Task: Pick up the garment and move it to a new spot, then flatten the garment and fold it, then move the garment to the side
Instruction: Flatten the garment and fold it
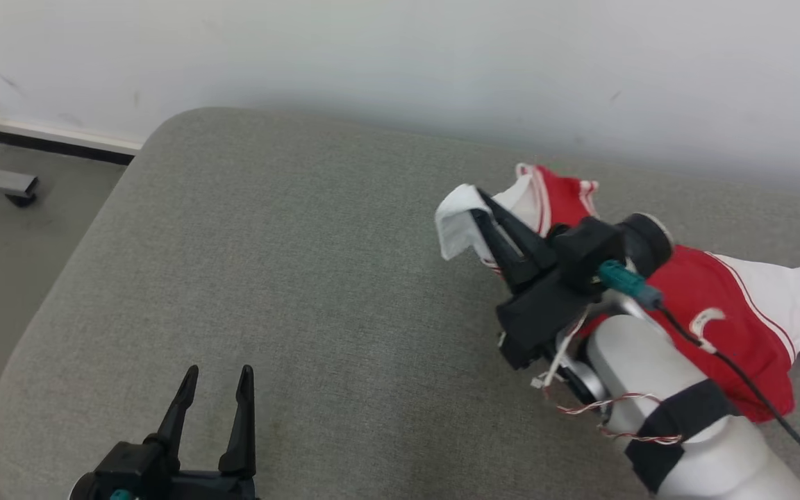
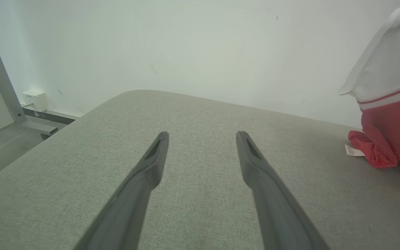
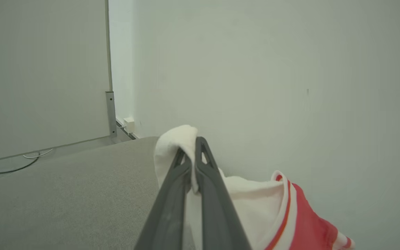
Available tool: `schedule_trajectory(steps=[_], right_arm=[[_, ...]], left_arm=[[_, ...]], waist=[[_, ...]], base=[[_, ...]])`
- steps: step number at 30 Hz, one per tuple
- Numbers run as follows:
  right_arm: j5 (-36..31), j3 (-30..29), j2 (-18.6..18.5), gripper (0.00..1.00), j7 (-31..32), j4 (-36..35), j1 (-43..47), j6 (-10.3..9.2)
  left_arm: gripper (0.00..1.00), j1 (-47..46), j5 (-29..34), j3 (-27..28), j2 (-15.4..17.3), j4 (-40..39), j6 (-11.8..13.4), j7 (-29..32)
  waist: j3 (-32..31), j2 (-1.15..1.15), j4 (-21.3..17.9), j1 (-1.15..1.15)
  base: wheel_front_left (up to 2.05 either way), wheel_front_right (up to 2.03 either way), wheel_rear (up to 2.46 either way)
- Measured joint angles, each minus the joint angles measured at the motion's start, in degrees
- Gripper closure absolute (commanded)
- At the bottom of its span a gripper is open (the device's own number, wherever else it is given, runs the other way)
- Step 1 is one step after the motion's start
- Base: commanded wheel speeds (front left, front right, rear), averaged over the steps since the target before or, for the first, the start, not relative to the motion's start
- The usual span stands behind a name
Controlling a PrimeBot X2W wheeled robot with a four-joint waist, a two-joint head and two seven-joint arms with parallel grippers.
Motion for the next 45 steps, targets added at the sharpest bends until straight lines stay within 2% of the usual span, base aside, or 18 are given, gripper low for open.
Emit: schedule_trajectory(steps=[7, 14, 15, 16, 20, 25, 27, 29, 34, 42, 45], right_arm=[[3.13, 13.63, 6.53, 1.0, -3.09, 8.2, -5.06, 0.0], [9.95, 24.4, 9.16, 1.0, -4.11, 13.85, -5.56, 0.0], [10.95, 25.57, 9.27, 0.37, -4.12, 14.86, -5.37, 0.0], [11.78, 26.49, 9.29, 0.0, -4.19, 15.78, -5.19, 0.0], [14.06, 26.82, 9.5, 0.0, -4.34, 16.38, -5.38, 0.0], [14.15, 20.76, 8.34, 0.0, -4.46, 12.96, -5.17, 0.0], [13.04, 16.83, 6.69, 0.0, -4.49, 10.94, -4.13, 0.0], [10.73, 9.8, 3.72, 0.0, -4.49, 7.77, -0.77, 0.0], [6.38, -2.21, 0.29, 0.0, -4.49, 1.59, 6.76, 0.0], [1.18, -17.44, -1.05, 0.0, -4.49, -7.05, 21.48, 0.0], [0.23, -20.23, -0.79, 0.0, -4.49, -9.03, 24.98, 0.0]], left_arm=[[0.0, -0.86, -0.88, -0.9, -0.49, 1.03, 0.0, 0.0], [0.0, -1.48, -1.13, -1.37, -0.94, 1.56, 0.0, 0.0], [0.0, -1.48, -1.14, -1.4, -1.0, 1.66, 0.0, 0.0], [0.0, -1.48, -1.19, -1.38, -1.08, 1.77, 0.0, 0.0], [0.0, -1.45, -1.15, -0.8, -1.13, 1.94, 0.0, 0.0], [0.0, -1.36, -0.79, -0.1, -0.81, 1.89, 0.0, 0.0], [0.0, -1.25, -0.57, 0.04, -0.74, 1.72, 0.0, 0.0], [0.0, -0.73, -0.24, 0.29, -0.53, 1.41, 0.0, 0.0], [0.0, -0.21, 0.74, 1.1, -0.12, 0.75, 0.0, 0.0], [0.0, 1.47, 1.27, 2.35, 0.48, 0.12, -0.01, 0.0], [0.0, 2.19, 1.43, 2.64, 0.59, 0.02, 0.0, 0.0]], waist=[[1.32, 0.0, 3.65, 0.0], [2.6, 0.0, 6.31, 0.0], [2.69, 0.0, 6.5, 0.0], [2.73, 0.0, 6.62, 0.0], [2.56, 0.0, 6.04, 0.0], [1.84, 0.0, 3.89, 0.0], [1.4, 0.0, 2.87, 0.0], [0.65, 0.0, 1.25, 0.0], [-0.61, 0.0, -1.66, -0.01], [-2.36, 0.0, -6.32, -0.01], [-2.77, 0.0, -7.34, -0.01]], base=[[0.0, 0.0, 0.0], [0.0, 0.0, 0.0], [0.0, 0.0, 0.0], [0.0, 0.0, 0.0], [0.0, 0.0, 0.0], [0.0, 0.0, 0.0], [0.0, 0.0, 0.0], [0.0, 0.0, 0.0], [0.0, 0.0, 0.0], [0.0, 0.0, 0.0], [0.0, 0.0, 0.0]])
